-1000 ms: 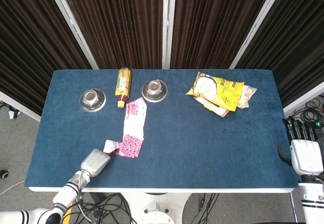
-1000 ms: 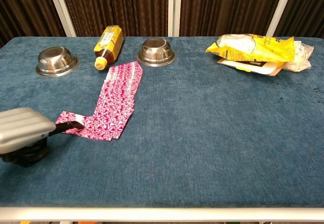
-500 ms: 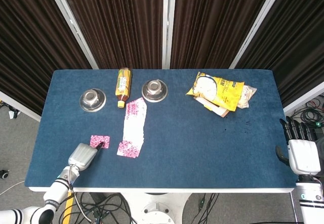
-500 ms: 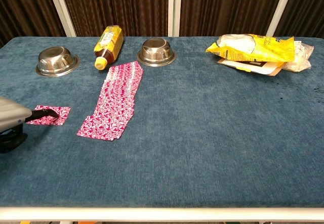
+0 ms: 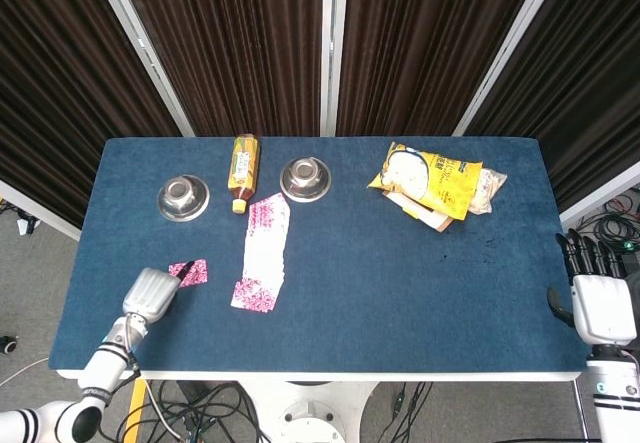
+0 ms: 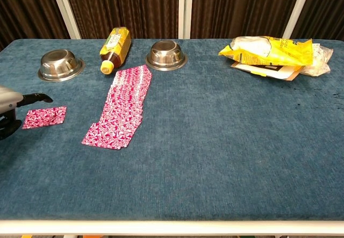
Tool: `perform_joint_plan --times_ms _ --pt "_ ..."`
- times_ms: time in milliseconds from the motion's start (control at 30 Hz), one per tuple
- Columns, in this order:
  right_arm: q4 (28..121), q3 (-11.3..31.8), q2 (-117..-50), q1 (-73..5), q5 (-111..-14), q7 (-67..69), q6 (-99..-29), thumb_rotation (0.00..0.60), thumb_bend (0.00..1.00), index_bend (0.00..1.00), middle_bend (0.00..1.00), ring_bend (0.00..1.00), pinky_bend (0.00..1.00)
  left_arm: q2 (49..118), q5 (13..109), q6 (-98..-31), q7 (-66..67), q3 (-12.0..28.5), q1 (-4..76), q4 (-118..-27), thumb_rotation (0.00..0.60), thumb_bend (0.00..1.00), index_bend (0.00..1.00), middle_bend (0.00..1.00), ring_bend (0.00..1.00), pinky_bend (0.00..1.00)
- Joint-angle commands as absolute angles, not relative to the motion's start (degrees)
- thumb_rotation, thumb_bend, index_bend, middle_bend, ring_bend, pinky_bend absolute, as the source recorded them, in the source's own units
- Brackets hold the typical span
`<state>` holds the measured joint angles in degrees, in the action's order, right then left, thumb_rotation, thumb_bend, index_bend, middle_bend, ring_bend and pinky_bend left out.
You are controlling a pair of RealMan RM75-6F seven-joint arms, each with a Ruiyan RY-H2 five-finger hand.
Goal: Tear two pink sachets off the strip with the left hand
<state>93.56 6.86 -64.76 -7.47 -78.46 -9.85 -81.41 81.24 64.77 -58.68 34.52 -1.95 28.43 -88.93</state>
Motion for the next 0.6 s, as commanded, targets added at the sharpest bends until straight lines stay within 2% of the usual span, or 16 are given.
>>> perform_joint_plan --times_ms 33,167,333,600 --pt "93.4 6.8 -64.9 -7.6 -78.5 -9.8 -81.1 0.6 0.3 0.0 0.0 0.0 0.0 79.5 68.0 -59.1 34.1 -3.7 28.1 -93.6 0.6 0.62 0.1 0.9 0.88 0.85" --pt "93.4 6.7 -65.0 -7.7 -78.4 -9.8 -80.9 0.6 0.31 0.0 0.0 0.0 0.0 78.4 71.3 -57.7 33.8 -6.1 28.3 -98.4 0.6 0.62 0.1 0.9 0.88 0.85" --pt "93.4 7.0 -64.6 -7.5 -78.1 -9.3 -81.2 0.6 0.3 0.0 0.0 0.0 0.0 80.0 74.5 -57.9 35.5 -7.9 28.0 -98.5 0.6 0.62 0.1 0.9 0.88 0.85" --pt "92.5 7.0 -64.6 -7.3 -77.6 -8.1 -81.0 0.6 0.31 0.0 0.0 0.0 0.0 82.5 74.4 -58.7 36.6 -7.5 27.3 -97.0 0.6 0.62 0.1 0.9 0.88 0.85"
